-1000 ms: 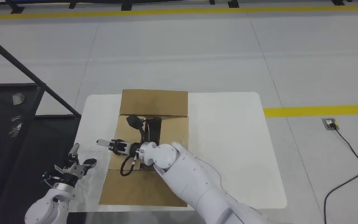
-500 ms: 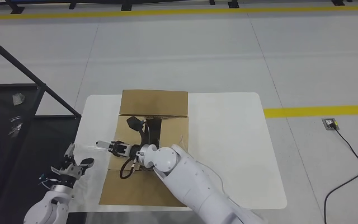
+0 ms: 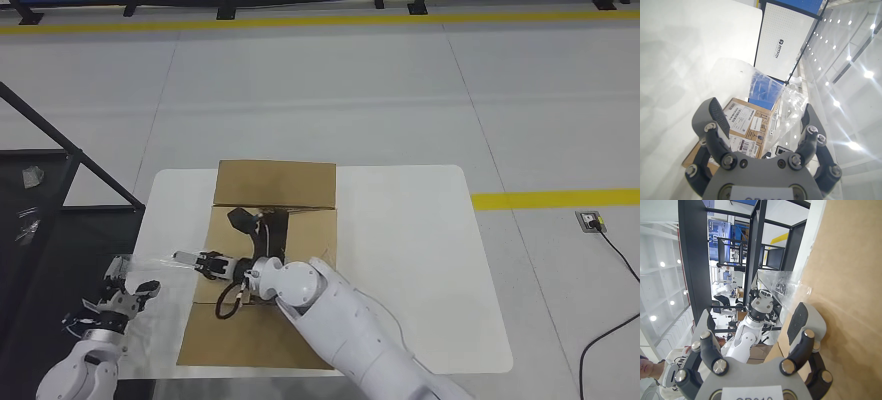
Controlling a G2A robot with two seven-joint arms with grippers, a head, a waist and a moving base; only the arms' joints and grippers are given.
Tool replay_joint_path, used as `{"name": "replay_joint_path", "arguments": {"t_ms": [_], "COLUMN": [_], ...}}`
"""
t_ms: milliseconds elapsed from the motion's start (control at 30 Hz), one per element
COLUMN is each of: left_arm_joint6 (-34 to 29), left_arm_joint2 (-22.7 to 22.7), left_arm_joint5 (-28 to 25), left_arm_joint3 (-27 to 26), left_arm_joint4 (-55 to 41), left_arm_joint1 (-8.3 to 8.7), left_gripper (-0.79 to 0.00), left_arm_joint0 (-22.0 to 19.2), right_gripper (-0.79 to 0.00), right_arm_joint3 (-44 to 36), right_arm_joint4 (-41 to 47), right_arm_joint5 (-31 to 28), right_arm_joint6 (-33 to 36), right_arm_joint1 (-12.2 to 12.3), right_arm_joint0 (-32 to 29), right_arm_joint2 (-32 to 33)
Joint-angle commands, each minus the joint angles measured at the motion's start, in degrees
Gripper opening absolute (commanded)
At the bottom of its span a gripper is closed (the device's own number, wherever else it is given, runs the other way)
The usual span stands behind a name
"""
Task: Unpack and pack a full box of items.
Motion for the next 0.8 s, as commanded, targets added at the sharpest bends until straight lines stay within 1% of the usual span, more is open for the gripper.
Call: {"name": "replay_joint_path", "arguments": {"t_ms": [0,200,300,367,500,567,600,700,767], "left_arm_joint6": [-0.4,-1.5,-1.8,-2.0,-2.5,-2.8,-2.9,-3.1,-3.1], "left_arm_joint2": [0.1,0.8,1.1,1.2,1.5,1.7,1.8,2.0,2.0], "left_arm_joint5": [0.2,0.3,0.6,0.5,0.5,0.5,0.4,0.5,0.5], "left_arm_joint3": [-0.1,-0.6,-0.7,-0.9,-1.0,-1.1,-1.2,-1.3,-1.4], "left_arm_joint4": [0.3,1.7,2.0,2.5,2.9,3.1,3.3,3.7,3.7], "left_arm_joint1": [0.02,0.05,0.05,0.06,0.06,0.07,0.08,0.08,0.07], "left_gripper": [0.000,0.000,0.000,0.000,0.000,0.000,0.000,0.000,0.000], "left_arm_joint0": [0.0,0.2,0.1,0.2,0.2,0.2,0.2,0.3,0.3], "right_gripper": [0.000,0.000,0.000,0.000,0.000,0.000,0.000,0.000,0.000], "right_arm_joint3": [-0.6,-4.6,-8.2,-11.7,-21.0,-26.2,-28.3,-33.9,-36.8], "right_arm_joint4": [-0.3,-3.3,-5.8,-8.6,-14.1,-15.3,-15.8,-18.7,-19.7], "right_arm_joint5": [0.1,-2.7,-4.6,-4.2,2.0,5.0,7.2,13.3,15.4], "right_arm_joint6": [-0.2,-3.3,-2.2,-1.0,-1.1,1.4,3.3,6.1,7.3], "right_arm_joint1": [0.2,1.3,2.6,3.8,6.2,7.4,7.9,9.1,9.7], "right_arm_joint0": [-0.3,-2.1,-3.4,-4.7,-9.3,-12.5,-13.7,-16.8,-18.6], "right_arm_joint2": [0.4,1.4,2.7,3.7,7.0,8.8,9.7,11.6,12.6]}}
